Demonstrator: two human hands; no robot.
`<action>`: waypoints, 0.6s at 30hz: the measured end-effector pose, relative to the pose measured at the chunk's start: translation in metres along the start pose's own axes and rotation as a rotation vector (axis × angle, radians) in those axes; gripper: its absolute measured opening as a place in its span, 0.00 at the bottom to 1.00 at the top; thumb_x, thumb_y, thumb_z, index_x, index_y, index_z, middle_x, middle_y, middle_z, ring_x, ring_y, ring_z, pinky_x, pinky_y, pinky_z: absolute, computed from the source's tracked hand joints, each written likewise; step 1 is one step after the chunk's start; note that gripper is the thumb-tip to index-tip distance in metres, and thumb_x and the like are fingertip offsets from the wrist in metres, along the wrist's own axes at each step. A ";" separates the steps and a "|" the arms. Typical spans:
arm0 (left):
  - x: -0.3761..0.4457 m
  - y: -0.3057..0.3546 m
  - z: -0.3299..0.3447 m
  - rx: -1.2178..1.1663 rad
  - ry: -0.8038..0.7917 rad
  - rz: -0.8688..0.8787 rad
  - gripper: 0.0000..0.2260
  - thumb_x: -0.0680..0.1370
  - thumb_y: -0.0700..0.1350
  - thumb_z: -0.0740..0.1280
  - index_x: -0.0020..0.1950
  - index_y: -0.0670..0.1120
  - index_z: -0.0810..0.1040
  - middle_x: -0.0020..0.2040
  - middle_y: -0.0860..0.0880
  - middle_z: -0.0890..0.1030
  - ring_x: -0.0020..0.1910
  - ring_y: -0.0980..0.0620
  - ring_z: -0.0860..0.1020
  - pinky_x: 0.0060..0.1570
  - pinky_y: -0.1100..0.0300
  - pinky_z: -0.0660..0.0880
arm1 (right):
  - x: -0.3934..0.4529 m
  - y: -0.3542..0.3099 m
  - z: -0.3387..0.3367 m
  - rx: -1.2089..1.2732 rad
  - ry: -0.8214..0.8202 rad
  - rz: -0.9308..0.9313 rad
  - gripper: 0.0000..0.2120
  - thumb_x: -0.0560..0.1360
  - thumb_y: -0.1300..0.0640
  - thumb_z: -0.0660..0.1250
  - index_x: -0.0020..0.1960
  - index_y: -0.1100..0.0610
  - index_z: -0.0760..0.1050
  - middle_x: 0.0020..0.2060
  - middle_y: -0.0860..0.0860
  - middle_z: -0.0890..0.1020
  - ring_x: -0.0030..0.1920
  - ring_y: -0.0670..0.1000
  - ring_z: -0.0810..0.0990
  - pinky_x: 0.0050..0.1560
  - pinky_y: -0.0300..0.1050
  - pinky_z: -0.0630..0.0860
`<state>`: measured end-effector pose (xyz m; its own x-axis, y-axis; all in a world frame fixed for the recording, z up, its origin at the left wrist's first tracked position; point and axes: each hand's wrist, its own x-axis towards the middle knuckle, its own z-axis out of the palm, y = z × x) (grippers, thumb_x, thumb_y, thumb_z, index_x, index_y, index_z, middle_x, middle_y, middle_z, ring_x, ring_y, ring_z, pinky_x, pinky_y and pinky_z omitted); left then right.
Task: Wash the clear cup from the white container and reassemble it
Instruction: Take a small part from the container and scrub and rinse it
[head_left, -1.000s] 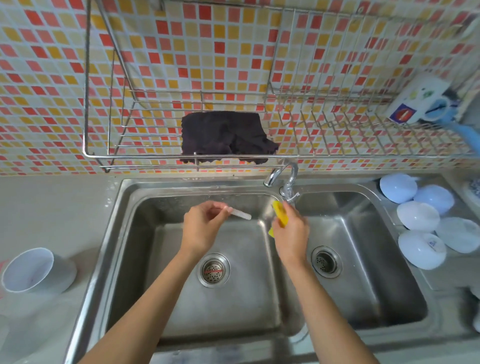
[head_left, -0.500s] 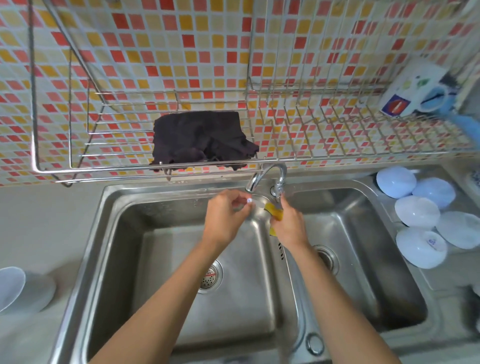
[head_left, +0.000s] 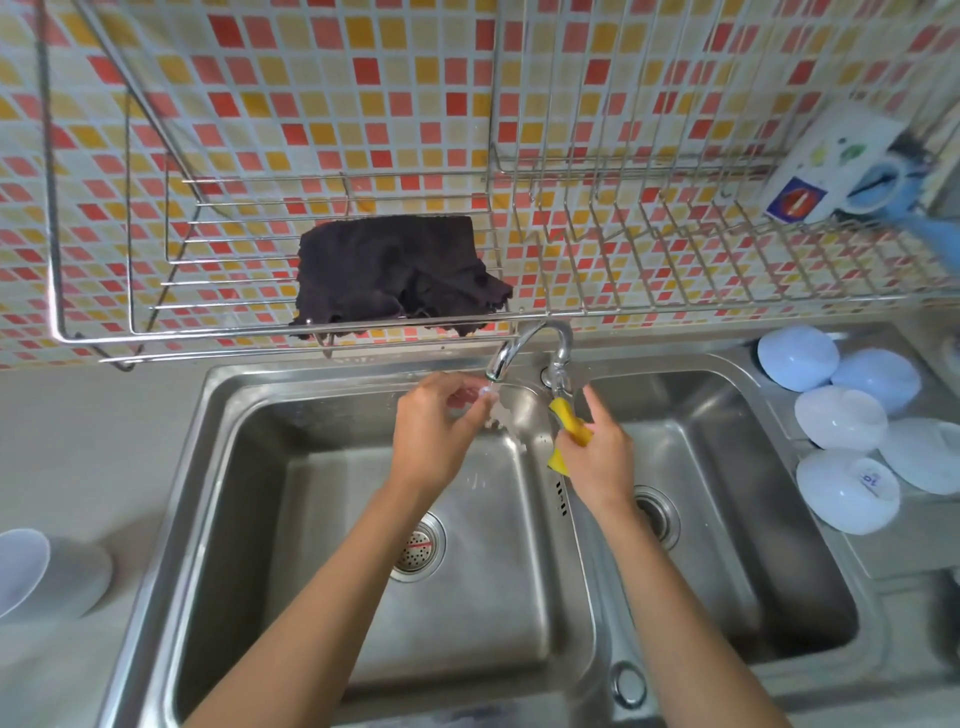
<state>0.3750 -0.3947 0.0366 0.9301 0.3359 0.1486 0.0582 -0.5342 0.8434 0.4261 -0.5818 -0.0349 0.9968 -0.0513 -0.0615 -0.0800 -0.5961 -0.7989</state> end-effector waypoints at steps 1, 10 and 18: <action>0.000 0.000 0.000 -0.004 -0.003 -0.001 0.04 0.75 0.47 0.72 0.47 0.49 0.84 0.42 0.53 0.83 0.41 0.55 0.81 0.44 0.67 0.74 | -0.002 0.002 -0.001 0.044 -0.010 0.030 0.34 0.69 0.57 0.68 0.74 0.53 0.64 0.59 0.55 0.81 0.57 0.55 0.79 0.60 0.47 0.74; -0.001 0.004 0.000 0.066 -0.013 0.065 0.06 0.75 0.49 0.72 0.48 0.50 0.85 0.42 0.53 0.84 0.39 0.58 0.80 0.44 0.63 0.75 | -0.015 0.007 -0.004 0.163 -0.040 0.169 0.33 0.64 0.50 0.67 0.70 0.49 0.71 0.60 0.48 0.79 0.55 0.51 0.79 0.61 0.50 0.74; -0.001 -0.012 -0.029 0.083 0.017 0.054 0.07 0.75 0.50 0.71 0.49 0.49 0.85 0.42 0.51 0.84 0.39 0.56 0.81 0.44 0.58 0.77 | -0.018 -0.009 0.009 0.927 -0.284 0.571 0.16 0.77 0.67 0.55 0.61 0.56 0.74 0.48 0.55 0.79 0.45 0.53 0.79 0.50 0.54 0.77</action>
<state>0.3624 -0.3661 0.0412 0.9265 0.3175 0.2018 0.0385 -0.6137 0.7886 0.4089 -0.5685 -0.0318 0.7892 0.1287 -0.6005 -0.6092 0.2883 -0.7388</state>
